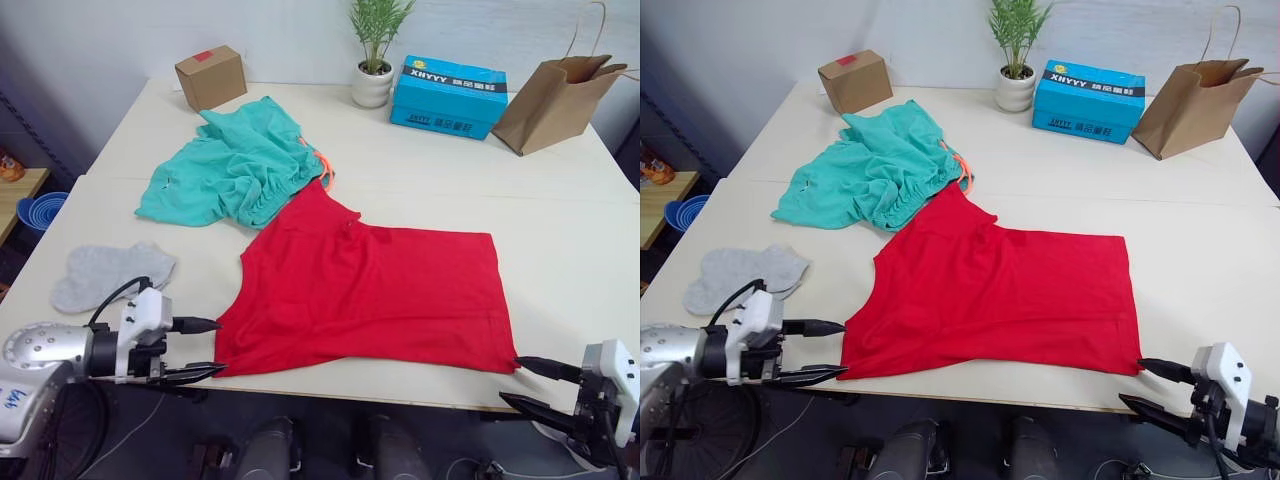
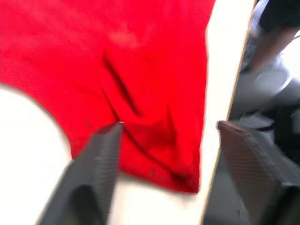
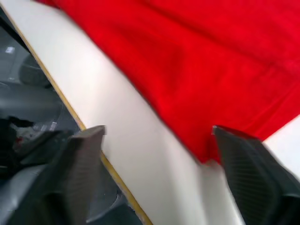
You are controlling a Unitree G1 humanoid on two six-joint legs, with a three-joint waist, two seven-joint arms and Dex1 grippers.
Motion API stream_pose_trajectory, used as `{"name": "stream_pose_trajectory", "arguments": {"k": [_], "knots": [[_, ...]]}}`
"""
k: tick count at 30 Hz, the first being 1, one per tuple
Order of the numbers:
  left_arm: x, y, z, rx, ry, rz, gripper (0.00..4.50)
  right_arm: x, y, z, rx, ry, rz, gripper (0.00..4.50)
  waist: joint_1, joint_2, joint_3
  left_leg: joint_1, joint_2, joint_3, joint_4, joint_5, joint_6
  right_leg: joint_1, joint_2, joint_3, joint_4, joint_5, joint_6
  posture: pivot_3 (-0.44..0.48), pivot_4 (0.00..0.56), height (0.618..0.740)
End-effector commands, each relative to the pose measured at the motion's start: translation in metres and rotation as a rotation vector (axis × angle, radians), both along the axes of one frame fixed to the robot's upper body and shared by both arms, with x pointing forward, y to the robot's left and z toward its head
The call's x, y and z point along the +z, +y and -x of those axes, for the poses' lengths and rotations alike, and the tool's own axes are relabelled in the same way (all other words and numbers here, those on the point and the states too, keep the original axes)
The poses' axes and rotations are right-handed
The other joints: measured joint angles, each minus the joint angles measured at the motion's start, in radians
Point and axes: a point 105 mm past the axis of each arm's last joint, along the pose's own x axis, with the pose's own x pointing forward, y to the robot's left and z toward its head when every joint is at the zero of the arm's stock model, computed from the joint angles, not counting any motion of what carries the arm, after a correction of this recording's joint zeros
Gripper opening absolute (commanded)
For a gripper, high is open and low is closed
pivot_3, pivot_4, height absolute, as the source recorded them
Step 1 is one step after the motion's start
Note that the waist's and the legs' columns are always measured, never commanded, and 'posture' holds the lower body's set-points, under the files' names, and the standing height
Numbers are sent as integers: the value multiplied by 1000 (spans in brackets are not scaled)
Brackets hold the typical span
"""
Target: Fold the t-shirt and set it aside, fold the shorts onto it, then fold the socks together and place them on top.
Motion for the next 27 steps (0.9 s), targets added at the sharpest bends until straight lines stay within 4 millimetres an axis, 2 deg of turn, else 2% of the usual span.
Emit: {"name": "stream_pose_trajectory", "arguments": {"k": [1,3,6,8,10,13,15,18,23,27], "knots": [[14,14,0,3,27,-15,4443,17,-9,0,-54,-14,-25,4496,0,0,0,0,0,0,0,0,0,0,0,0,0,0,0,0,150,740],[30,15,-12,58,17,59,4443,26,-22,-7,-100,-47,1,4496,1,1,1,0,0,0,0,0,0,0,0,0,0,0,0,0,150,740],[60,11,-46,170,-67,209,4443,48,-41,-32,-143,-129,52,4496,1,1,1,-1,0,0,3,0,0,1,0,0,0,1,1,0,150,740],[75,2,-70,196,-116,249,4443,68,-52,-62,-167,-229,71,4496,0,0,1,-1,0,0,3,2,2,2,0,0,-2,4,2,0,150,740],[82,-4,-89,230,-132,255,4443,80,-56,-86,-169,-301,108,4496,-4,0,2,-1,-1,1,4,3,2,1,0,0,-2,5,2,0,150,740],[80,-15,-116,221,-194,187,4443,93,-57,-123,-223,-391,69,4496,-6,-1,2,-1,-2,3,0,8,-7,-1,1,0,1,5,2,0,150,740],[78,-30,-135,214,-173,201,4443,88,-53,-147,-231,-393,92,4496,-5,-2,3,-1,-1,4,1,12,-5,-2,3,0,5,3,1,0,150,740],[64,-46,-151,195,-75,200,4443,76,-49,-173,-237,-369,138,4496,-5,-3,4,-5,-1,4,2,16,-4,-4,5,-2,9,3,1,0,150,740],[43,-51,-166,216,6,140,4443,67,-46,-200,-256,-336,182,4496,-14,-5,4,-5,-3,5,3,17,-2,-4,3,-2,10,2,2,0,150,740],[44,-48,-176,278,-1,127,4443,65,-47,-210,-266,-319,206,4496,-26,-8,6,-5,-4,3,6,19,0,-4,1,-2,13,3,2,0,150,740]]}}
